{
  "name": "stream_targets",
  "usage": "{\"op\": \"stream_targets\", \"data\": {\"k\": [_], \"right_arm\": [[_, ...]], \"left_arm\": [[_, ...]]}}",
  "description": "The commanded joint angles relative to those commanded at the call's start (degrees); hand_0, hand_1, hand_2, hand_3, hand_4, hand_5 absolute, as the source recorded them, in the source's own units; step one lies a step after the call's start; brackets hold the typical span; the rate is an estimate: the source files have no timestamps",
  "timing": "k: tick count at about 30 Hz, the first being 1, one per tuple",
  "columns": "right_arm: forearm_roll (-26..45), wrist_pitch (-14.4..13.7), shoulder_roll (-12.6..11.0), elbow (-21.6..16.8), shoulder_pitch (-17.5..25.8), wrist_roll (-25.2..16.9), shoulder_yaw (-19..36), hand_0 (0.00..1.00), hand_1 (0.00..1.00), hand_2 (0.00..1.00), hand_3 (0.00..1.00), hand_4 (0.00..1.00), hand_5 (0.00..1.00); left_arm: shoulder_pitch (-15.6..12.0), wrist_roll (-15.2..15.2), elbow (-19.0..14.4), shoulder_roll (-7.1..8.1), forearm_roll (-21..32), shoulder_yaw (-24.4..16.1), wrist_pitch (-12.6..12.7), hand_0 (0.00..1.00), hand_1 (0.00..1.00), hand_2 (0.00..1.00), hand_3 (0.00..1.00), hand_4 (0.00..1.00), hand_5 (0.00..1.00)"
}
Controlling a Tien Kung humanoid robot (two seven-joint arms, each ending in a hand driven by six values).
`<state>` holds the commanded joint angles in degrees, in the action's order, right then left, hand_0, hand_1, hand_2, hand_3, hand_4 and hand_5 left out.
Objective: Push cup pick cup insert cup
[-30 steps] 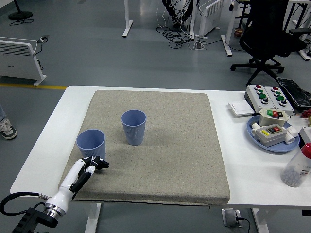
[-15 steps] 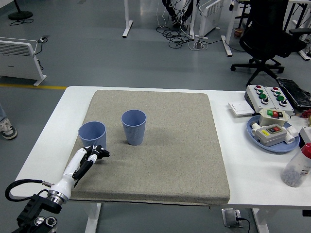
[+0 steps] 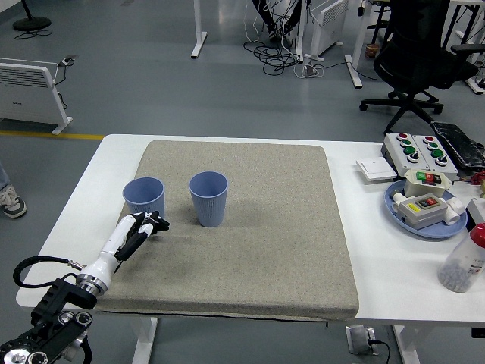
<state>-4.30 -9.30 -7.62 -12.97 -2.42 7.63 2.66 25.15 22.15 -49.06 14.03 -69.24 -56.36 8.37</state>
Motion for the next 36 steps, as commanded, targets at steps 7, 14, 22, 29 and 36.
{"op": "stream_targets", "data": {"k": [7, 14, 22, 29, 36], "right_arm": [[0.02, 0.04, 0.13, -0.03, 0.23, -0.01, -0.39, 0.706, 0.628, 0.683, 0.596, 0.141, 0.501], [0.02, 0.13, 0.15, -0.05, 0.25, -0.02, -0.53, 0.706, 0.629, 0.683, 0.596, 0.141, 0.502], [-0.11, 0.29, 0.21, -0.11, 0.0, -0.07, -0.35, 0.706, 0.629, 0.683, 0.597, 0.142, 0.497], [0.04, 0.44, 0.2, -0.14, -0.23, -0.01, -0.7, 0.707, 0.629, 0.684, 0.597, 0.144, 0.498], [0.06, 0.5, 0.15, -0.16, -0.38, 0.01, -1.06, 0.707, 0.63, 0.684, 0.596, 0.145, 0.498]], "left_arm": [[1.24, 0.37, 2.98, -0.23, 0.21, 0.57, -0.3, 0.646, 0.617, 0.561, 0.517, 0.546, 0.998], [3.22, 1.27, 5.78, -0.81, 1.35, 2.27, -0.37, 0.647, 0.618, 0.559, 0.515, 0.542, 0.998], [6.94, 1.98, 10.03, -1.17, 1.68, 4.09, -0.25, 0.651, 0.621, 0.556, 0.511, 0.536, 0.998], [9.89, 2.85, 14.26, -2.0, 3.38, 7.1, -0.61, 0.656, 0.626, 0.555, 0.512, 0.535, 0.998], [12.63, 3.71, 18.04, -3.24, 4.3, 8.98, -0.68, 0.667, 0.632, 0.554, 0.509, 0.534, 0.998]]}}
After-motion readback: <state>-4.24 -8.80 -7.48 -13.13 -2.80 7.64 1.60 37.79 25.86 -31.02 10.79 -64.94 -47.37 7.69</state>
